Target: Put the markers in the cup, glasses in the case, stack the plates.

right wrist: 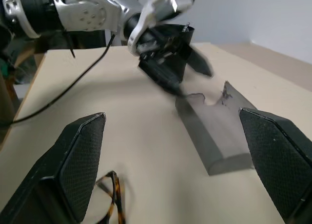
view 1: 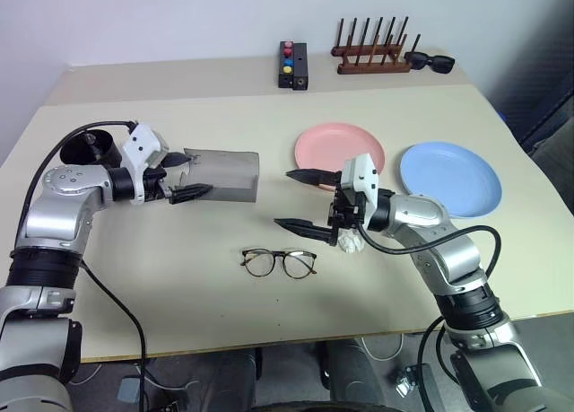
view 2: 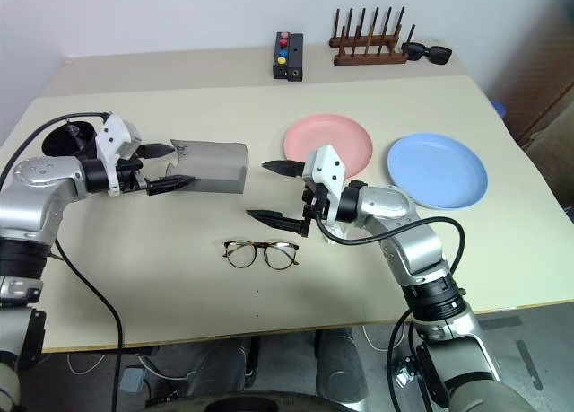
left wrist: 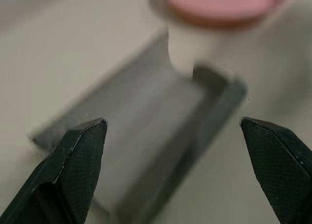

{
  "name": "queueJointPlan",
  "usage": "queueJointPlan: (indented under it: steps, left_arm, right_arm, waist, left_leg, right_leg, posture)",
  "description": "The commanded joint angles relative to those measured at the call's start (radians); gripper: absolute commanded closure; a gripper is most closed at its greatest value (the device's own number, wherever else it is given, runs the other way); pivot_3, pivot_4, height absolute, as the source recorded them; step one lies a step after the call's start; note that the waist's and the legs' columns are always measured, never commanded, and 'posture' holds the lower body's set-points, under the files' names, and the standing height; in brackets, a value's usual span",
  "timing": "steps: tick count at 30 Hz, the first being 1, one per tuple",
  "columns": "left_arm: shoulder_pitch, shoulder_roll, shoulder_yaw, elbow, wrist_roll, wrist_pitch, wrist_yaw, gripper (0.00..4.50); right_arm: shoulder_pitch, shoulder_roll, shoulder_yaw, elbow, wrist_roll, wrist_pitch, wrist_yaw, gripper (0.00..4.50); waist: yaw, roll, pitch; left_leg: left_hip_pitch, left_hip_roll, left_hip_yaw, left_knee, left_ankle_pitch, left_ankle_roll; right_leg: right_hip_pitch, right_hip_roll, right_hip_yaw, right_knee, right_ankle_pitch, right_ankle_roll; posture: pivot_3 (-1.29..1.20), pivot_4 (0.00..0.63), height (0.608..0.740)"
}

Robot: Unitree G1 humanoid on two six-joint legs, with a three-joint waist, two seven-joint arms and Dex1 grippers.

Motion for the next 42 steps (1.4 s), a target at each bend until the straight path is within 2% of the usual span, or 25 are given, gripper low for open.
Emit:
queueJointPlan:
  steps: [1, 7, 8, 9, 11, 16, 21, 30, 33, 42]
  left_arm:
    - [-0.076, 0.0, -0.063, 0.112, 0.093, -0.075, -0.084, 0.05]
    - [-0.174, -0.039, -0.156, 0.322, 0.233, -0.18, -0.145, 0.05]
    - [-0.184, -0.045, -0.157, 0.343, 0.242, -0.19, -0.149, 0.56]
    - [-0.196, -0.054, -0.148, 0.359, 0.24, -0.193, -0.16, 0.83]
    - [-0.209, -0.066, -0.133, 0.376, 0.236, -0.208, -0.176, 1.8]
    - [-0.193, -0.073, -0.112, 0.357, 0.23, -0.217, -0.214, 4.41]
    - [-0.111, -0.047, -0.088, 0.209, 0.192, -0.188, -0.276, 4.47]
    - [0.17, 0.09, -0.032, -0.274, 0.07, -0.021, -0.376, 4.47]
    - [0.212, 0.108, -0.035, -0.316, 0.087, -0.024, -0.349, 4.47]
    - [0.173, 0.074, -0.053, -0.27, 0.121, -0.081, -0.278, 4.47]
  right_arm:
    - [0.007, -0.005, -0.021, -0.053, 0.006, -0.003, -0.009, 0.0]
    - [0.018, 0.0, -0.018, -0.075, 0.006, 0.001, -0.031, 0.0]
    - [0.019, 0.0, -0.018, -0.077, 0.007, 0.002, -0.033, 0.0]
    - [0.022, -0.001, -0.019, -0.082, 0.007, 0.004, -0.036, 0.0]
    - [0.028, -0.003, -0.021, -0.088, 0.008, 0.007, -0.041, 0.0]
    - [0.041, -0.008, -0.023, -0.1, 0.01, 0.012, -0.049, 0.0]
    - [0.042, -0.01, -0.024, -0.097, 0.011, 0.014, -0.047, 0.0]
    - [0.04, -0.013, -0.021, -0.093, 0.013, 0.017, -0.037, 0.0]
    - [0.037, -0.01, -0.017, -0.087, 0.013, 0.015, -0.031, 0.0]
    - [0.033, 0.0, -0.01, -0.078, 0.01, 0.012, -0.022, 0.0]
  waist:
    - [0.001, 0.0, 0.0]
    - [0.004, -0.001, 0.0]
    - [0.003, -0.001, 0.0]
    - [0.001, -0.001, 0.0]
    - [-0.002, -0.001, 0.0]
    - [0.0, -0.001, 0.0]
    - [-0.002, -0.001, 0.0]
    - [-0.001, 0.0, 0.0]
    - [0.0, 0.0, 0.001]
    - [0.005, 0.0, 0.001]
  left_leg:
    - [0.0, 0.0, 0.0, 0.0, 0.0, 0.0]
    - [-0.001, 0.0, 0.0, 0.001, 0.0, 0.0]
    - [-0.001, 0.0, 0.0, 0.001, 0.0, 0.0]
    - [-0.001, 0.0, 0.0, 0.001, 0.0, 0.0]
    - [-0.001, 0.0, 0.0, 0.001, 0.0, 0.0]
    - [-0.001, 0.0, 0.0, 0.001, 0.0, 0.0]
    - [-0.001, 0.0, 0.0, 0.001, 0.0, 0.0]
    - [-0.001, 0.0, 0.0, 0.0, 0.0, 0.0]
    - [-0.001, 0.0, 0.0, 0.0, 0.0, 0.0]
    - [-0.001, 0.0, 0.0, 0.001, 0.0, 0.0]
  right_leg:
    - [0.0, 0.0, 0.0, 0.0, 0.0, 0.0]
    - [0.0, 0.0, 0.0, 0.0, 0.0, 0.0]
    - [0.0, 0.0, 0.0, 0.0, 0.0, 0.0]
    - [0.0, 0.0, 0.0, 0.0, 0.0, 0.0]
    - [0.0, 0.0, 0.0, 0.0, 0.0, 0.001]
    - [0.0, 0.0, 0.0, 0.001, 0.0, 0.001]
    - [0.0, 0.0, 0.0, 0.001, 0.0, 0.001]
    - [0.0, -0.001, 0.0, 0.001, 0.0, 0.0]
    - [0.0, -0.001, 0.0, 0.0, 0.0, 0.0]
    - [0.0, -0.001, 0.0, 0.0, 0.0, 0.0]
  posture:
    - [0.0, 0.15, 0.734]
    - [0.0, 0.15, 0.734]
    - [0.0, 0.15, 0.734]
    - [0.0, 0.15, 0.734]
    - [0.0, 0.15, 0.734]
    - [0.0, 0.15, 0.734]
    - [0.0, 0.15, 0.734]
    - [0.0, 0.15, 0.734]
    - [0.0, 0.15, 0.734]
    - [0.0, 0.15, 0.734]
